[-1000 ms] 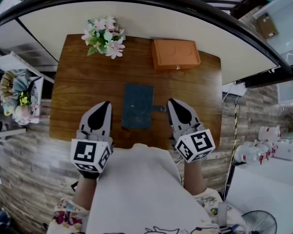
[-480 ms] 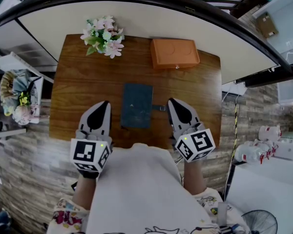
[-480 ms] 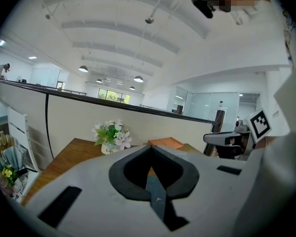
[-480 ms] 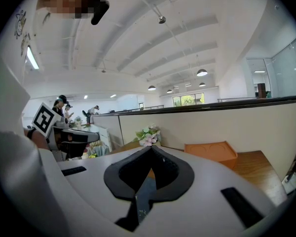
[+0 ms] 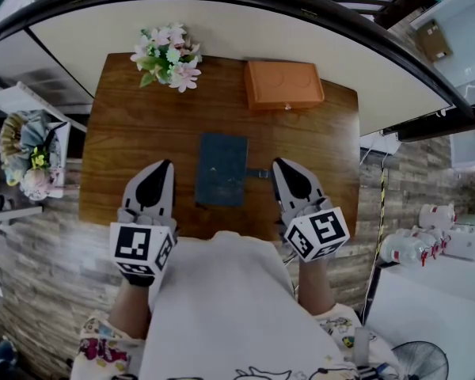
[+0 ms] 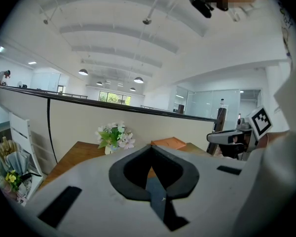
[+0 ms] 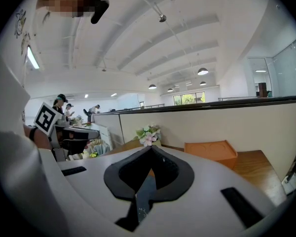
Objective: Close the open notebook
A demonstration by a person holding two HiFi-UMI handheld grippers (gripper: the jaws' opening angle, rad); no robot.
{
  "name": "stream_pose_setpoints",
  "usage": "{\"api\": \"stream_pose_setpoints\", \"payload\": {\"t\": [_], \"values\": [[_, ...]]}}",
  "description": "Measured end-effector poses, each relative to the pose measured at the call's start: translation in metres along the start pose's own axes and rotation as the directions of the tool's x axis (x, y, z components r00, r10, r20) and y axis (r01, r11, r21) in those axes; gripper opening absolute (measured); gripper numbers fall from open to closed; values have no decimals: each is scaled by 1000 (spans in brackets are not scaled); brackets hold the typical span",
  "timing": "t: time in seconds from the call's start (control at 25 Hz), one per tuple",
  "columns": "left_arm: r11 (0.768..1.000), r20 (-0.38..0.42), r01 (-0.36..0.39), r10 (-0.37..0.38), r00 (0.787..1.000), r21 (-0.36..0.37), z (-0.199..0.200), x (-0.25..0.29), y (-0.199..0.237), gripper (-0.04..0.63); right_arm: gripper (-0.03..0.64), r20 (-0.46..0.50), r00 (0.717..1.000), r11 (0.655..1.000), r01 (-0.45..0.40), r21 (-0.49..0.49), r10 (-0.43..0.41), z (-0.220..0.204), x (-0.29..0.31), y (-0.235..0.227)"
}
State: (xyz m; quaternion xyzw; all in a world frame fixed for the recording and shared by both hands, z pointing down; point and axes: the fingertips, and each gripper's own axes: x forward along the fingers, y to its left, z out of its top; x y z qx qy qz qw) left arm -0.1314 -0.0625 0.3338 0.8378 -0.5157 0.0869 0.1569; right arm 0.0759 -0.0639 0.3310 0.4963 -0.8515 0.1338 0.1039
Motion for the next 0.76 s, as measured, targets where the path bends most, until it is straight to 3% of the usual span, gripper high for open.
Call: {"api": "stream_pose_setpoints", "payload": {"t": [0.36, 0.76], "values": [[999, -10, 36, -36, 999, 24, -3, 0, -6, 0, -2, -7, 1000, 1000, -1, 1, 1, -2, 0, -1], [999, 4, 53, -53, 999, 3, -1, 2, -4, 0, -2, -6, 1000, 1000, 3, -6, -3, -2, -3, -3]]}}
